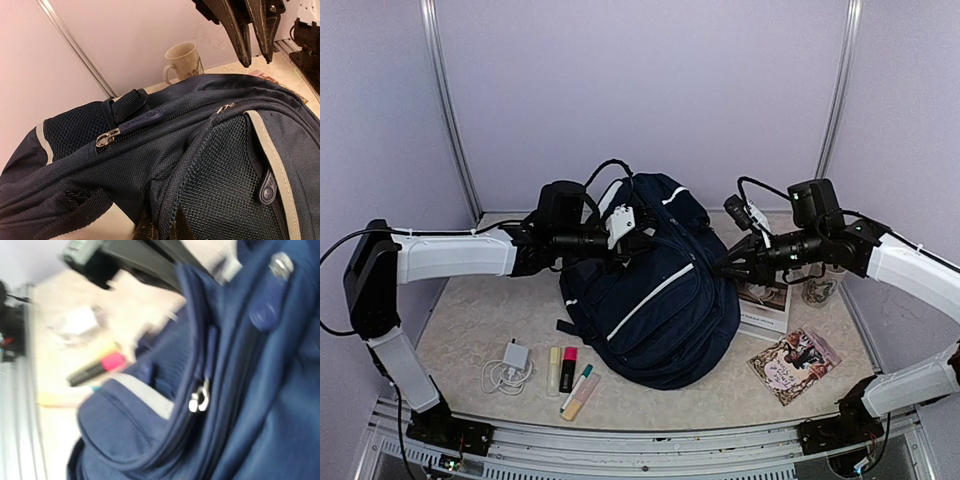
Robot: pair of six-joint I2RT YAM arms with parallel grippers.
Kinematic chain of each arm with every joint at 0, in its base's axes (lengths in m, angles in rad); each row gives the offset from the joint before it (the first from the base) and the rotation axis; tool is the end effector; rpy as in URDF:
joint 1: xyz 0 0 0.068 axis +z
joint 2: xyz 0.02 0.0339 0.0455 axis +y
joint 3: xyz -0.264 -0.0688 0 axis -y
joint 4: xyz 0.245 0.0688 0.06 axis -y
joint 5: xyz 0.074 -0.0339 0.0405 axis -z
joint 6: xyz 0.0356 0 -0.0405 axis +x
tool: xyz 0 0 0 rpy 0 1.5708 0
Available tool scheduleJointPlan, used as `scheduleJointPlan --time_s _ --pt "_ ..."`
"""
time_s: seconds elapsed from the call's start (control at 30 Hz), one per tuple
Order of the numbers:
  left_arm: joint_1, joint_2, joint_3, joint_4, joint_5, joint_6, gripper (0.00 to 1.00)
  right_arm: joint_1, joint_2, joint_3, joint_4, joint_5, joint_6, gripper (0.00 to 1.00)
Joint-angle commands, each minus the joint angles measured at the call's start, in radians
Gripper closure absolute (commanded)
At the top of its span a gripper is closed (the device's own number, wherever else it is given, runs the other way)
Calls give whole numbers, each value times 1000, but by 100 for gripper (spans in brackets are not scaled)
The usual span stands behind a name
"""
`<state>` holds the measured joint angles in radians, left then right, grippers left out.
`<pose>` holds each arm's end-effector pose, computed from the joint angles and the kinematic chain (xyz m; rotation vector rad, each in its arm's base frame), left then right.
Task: Pack the student bag
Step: Pass from the left arm to the right
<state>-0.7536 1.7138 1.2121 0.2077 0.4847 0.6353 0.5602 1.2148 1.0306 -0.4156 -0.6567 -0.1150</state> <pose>0.2820 -0.2873 0.2790 1.4313 1.1932 -0.5327 0.2123 0.1588 0.3174 -1.0768 1.9008 0.9649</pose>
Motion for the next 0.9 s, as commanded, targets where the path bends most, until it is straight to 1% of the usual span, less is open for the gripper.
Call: scheduleJointPlan --time_s 0.0,0.13,0.23,0.27,0.37,0.43,0.53,0.57,0.63,0.73,0.87 --pt "47 -102 14 155 189 24 100 1 1 69 69 -168 -7 83" --pt "57 -109 16 218 187 80 100 3 31 141 107 -172 -23 82" --pt "64 -109 51 254 185 119 100 6 61 209 133 -204 -35 81" --pt "64 -107 68 251 173 146 100 7 66 222 142 -205 -41 81" --pt "48 -102 86 262 79 235 100 9 72 233 159 -171 -58 79" --pt "41 -99 88 271 58 270 100 9 80 243 154 -140 -63 79" --pt "23 -101 110 200 98 305 100 9 100 267 129 -109 -70 80" --pt "11 -107 113 167 109 323 100 9 107 275 112 -97 -79 83" --pt "0 -123 111 123 132 353 100 9 119 289 69 -86 -106 84" --pt "4 -134 109 67 155 366 100 10 129 295 22 -117 -166 83" --pt "14 -118 102 89 160 348 100 33 147 298 30 -178 -258 76"
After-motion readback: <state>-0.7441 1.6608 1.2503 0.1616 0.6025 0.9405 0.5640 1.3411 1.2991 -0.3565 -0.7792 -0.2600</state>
